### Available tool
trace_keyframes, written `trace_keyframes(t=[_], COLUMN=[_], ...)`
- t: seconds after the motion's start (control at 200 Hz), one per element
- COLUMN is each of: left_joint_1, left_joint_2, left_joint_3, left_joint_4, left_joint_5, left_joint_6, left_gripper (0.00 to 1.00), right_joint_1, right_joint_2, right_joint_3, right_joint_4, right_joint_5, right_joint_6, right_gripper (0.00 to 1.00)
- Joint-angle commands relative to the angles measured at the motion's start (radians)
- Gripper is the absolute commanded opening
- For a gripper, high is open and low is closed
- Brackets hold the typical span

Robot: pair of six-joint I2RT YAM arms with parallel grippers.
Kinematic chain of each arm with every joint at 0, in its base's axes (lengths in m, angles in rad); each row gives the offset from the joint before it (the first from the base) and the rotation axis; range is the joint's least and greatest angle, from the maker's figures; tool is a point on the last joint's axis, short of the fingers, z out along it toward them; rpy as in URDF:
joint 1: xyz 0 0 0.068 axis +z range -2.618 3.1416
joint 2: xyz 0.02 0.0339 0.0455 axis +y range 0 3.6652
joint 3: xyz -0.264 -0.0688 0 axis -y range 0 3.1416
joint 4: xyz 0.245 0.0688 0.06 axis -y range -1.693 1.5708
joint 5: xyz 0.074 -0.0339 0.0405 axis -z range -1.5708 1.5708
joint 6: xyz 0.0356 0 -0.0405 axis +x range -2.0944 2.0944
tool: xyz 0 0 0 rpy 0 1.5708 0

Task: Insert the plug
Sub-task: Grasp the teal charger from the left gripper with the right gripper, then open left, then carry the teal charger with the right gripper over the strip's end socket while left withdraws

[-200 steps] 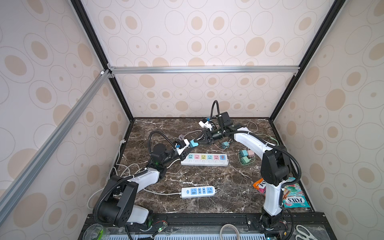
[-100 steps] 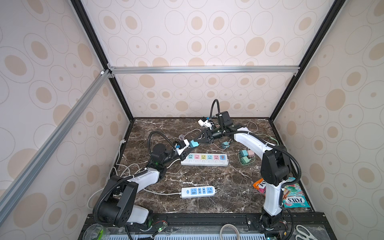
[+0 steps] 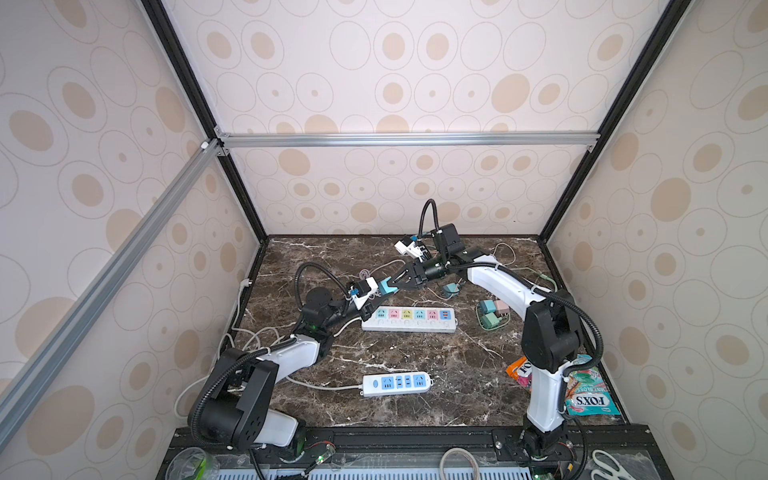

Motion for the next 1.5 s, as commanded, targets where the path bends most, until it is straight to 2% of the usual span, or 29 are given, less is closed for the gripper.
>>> trace_keyframes(t=[0.0,0.02,0.065,0.175,0.195,0.25,0.31,0.48,0.535,0.665,0.765,0.92,1.18,1.496], left_joint_1=[-0.004,-0.004,-0.004,-0.004,-0.003,-0.003,-0.002,-0.002,-0.002,-0.002,-0.002,-0.002,-0.001,0.0], left_joint_2=[0.017,0.017,0.01,-0.017,-0.021,-0.036,-0.062,-0.144,-0.159,-0.173,-0.184,-0.19,-0.174,-0.145], left_joint_3=[0.024,0.019,0.003,-0.106,-0.129,-0.173,-0.189,-0.114,-0.077,-0.038,-0.034,-0.021,-0.027,-0.015], left_joint_4=[0.014,0.013,0.022,0.157,0.184,0.218,0.176,-0.199,-0.341,-0.533,-0.615,-0.718,-0.745,-0.747], left_joint_5=[-0.082,-0.11,-0.175,-0.387,-0.429,-0.535,-0.652,-0.941,-0.998,-1.116,-1.192,-1.226,-1.223,-1.22], left_joint_6=[-0.01,-0.023,-0.053,-0.157,-0.172,-0.223,-0.288,-0.498,-0.533,-0.587,-0.632,-0.669,-0.681,-0.685], left_gripper=[0.31,0.42,0.54,0.95,0.98,0.98,0.98,0.98,0.98,0.98,0.98,0.98,0.98,0.98], right_joint_1=[0.009,0.009,0.009,0.02,0.024,0.036,0.05,0.08,0.092,0.15,0.184,0.209,0.23,0.252], right_joint_2=[-0.044,-0.041,-0.032,0.009,0.022,0.061,0.107,0.236,0.265,0.305,0.331,0.352,0.378,0.416], right_joint_3=[0.021,0.03,0.048,0.095,0.108,0.15,0.201,0.36,0.396,0.443,0.471,0.496,0.519,0.537], right_joint_4=[-0.059,-0.079,-0.099,-0.133,-0.144,-0.181,-0.232,-0.405,-0.452,-0.548,-0.591,-0.616,-0.618,-0.621], right_joint_5=[0.112,0.149,0.216,0.4,0.416,0.47,0.513,0.643,0.653,0.72,0.779,0.839,0.938,0.924], right_joint_6=[-0.062,-0.084,-0.135,-0.273,-0.31,-0.404,-0.521,-0.791,-0.874,-1.067,-1.134,-1.163,-1.196,-1.208], right_gripper=[0.1,0.1,0.09,0.04,0.04,0.05,0.06,0.06,0.07,0.06,0.06,0.05,0.06,0.05])
